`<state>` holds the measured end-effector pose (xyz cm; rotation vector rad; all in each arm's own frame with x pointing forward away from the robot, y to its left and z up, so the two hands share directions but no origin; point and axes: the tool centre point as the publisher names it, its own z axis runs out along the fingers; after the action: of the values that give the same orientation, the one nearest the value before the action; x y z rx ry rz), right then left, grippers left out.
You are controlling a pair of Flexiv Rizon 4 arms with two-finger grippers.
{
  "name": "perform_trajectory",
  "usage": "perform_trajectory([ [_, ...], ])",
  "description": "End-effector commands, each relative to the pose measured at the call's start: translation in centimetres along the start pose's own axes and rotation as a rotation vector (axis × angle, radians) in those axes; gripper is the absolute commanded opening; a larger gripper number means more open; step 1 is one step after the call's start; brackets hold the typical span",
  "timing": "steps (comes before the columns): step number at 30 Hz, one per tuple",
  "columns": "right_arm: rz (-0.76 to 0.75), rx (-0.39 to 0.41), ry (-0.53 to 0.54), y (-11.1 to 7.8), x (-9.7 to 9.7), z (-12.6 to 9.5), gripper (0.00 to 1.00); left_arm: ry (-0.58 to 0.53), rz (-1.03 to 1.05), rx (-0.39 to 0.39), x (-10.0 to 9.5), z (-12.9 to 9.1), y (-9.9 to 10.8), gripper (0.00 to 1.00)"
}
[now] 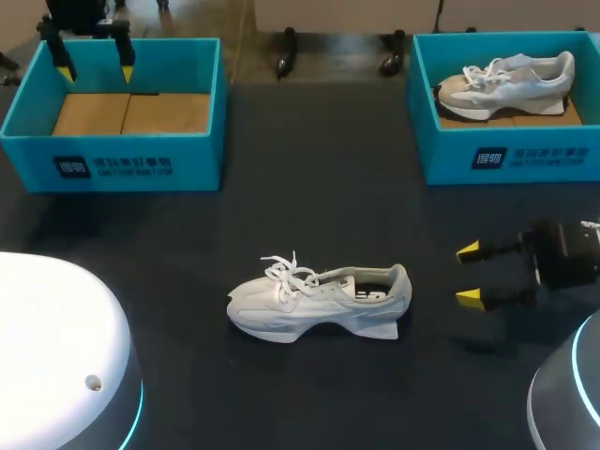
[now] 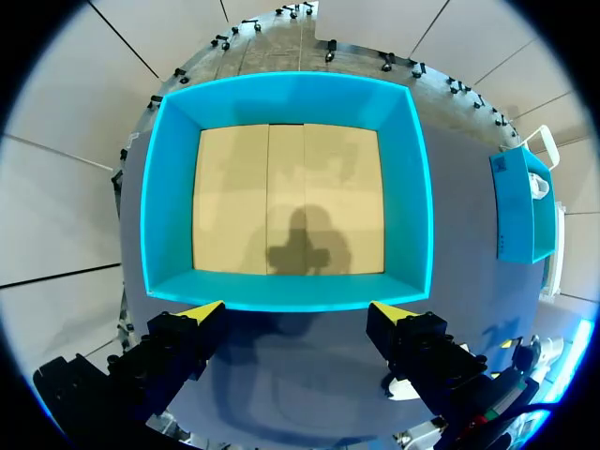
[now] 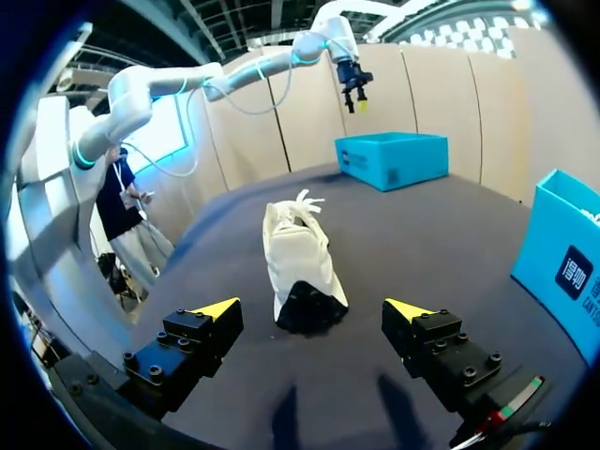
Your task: Take the shoe out of the shoebox, open the shoe tongue, remove and reinsert the insole, then place the shoe into the shoebox
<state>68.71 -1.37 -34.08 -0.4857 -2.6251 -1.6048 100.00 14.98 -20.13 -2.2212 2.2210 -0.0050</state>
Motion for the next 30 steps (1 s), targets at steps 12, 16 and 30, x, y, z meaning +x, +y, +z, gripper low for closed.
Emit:
perform_trajectory([
  [12, -0.034, -0.144, -0.015, -4.7, -2.6, -0.9, 1.00, -0.001, 0.000, -0.002, 0.0, -0.1, 0.0, 1.00],
  [16, -0.051, -0.147, -0.014, -4.4, -2.2, -0.8, 1.00, -0.001, 0.000, -0.002, 0.0, -0.1, 0.0, 1.00],
  [30, -0.078, -0.151, -0.038, -4.6, -0.2, 1.6, 1.00, -0.001, 0.000, -0.002, 0.0, -0.1, 0.0, 1.00],
])
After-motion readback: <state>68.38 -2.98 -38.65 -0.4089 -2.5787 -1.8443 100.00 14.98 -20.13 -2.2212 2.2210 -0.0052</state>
